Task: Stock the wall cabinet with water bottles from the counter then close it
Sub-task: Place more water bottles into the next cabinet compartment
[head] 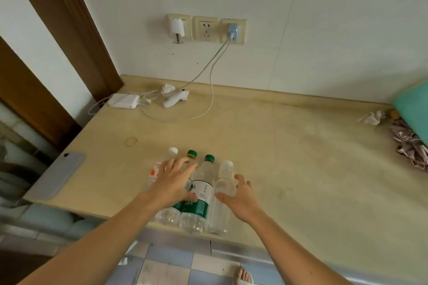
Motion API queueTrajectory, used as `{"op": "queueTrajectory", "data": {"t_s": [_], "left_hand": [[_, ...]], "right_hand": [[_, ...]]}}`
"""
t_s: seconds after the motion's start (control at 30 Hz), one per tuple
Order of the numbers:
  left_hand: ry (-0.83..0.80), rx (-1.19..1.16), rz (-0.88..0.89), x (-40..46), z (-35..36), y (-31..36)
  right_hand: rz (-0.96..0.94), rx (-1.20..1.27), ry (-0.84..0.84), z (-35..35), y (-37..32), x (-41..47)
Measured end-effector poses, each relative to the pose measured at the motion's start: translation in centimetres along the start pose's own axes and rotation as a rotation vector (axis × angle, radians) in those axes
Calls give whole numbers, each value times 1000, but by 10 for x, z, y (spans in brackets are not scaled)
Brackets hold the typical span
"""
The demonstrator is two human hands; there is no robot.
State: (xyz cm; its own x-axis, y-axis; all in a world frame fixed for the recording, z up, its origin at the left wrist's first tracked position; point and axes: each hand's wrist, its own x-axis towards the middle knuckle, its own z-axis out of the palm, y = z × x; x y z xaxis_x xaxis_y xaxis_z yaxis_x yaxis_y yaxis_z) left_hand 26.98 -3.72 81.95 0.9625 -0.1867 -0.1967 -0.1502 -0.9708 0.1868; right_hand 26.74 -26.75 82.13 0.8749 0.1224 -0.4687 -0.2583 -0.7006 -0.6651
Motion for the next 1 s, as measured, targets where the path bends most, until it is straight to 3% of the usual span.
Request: {"op": "queueTrajectory", "data": {"t_s": [0.47,0.63,0.77,0.87,1.0], "left_hand": [[45,136,-8,-6,15,52],[14,-220,-42,-8,24,68],[-133,-600,-170,-5,26,67],[-223,-715,-250,7,24,69],[-211,-773,-350,24,22,77]], "right_hand": [[136,175,48,4,12,5],[165,204,44,-13,19,2],[187,224,15,-28,31,-1],[217,266,-43,-38,35,0],[236,225,-76,-41,30,6]]}}
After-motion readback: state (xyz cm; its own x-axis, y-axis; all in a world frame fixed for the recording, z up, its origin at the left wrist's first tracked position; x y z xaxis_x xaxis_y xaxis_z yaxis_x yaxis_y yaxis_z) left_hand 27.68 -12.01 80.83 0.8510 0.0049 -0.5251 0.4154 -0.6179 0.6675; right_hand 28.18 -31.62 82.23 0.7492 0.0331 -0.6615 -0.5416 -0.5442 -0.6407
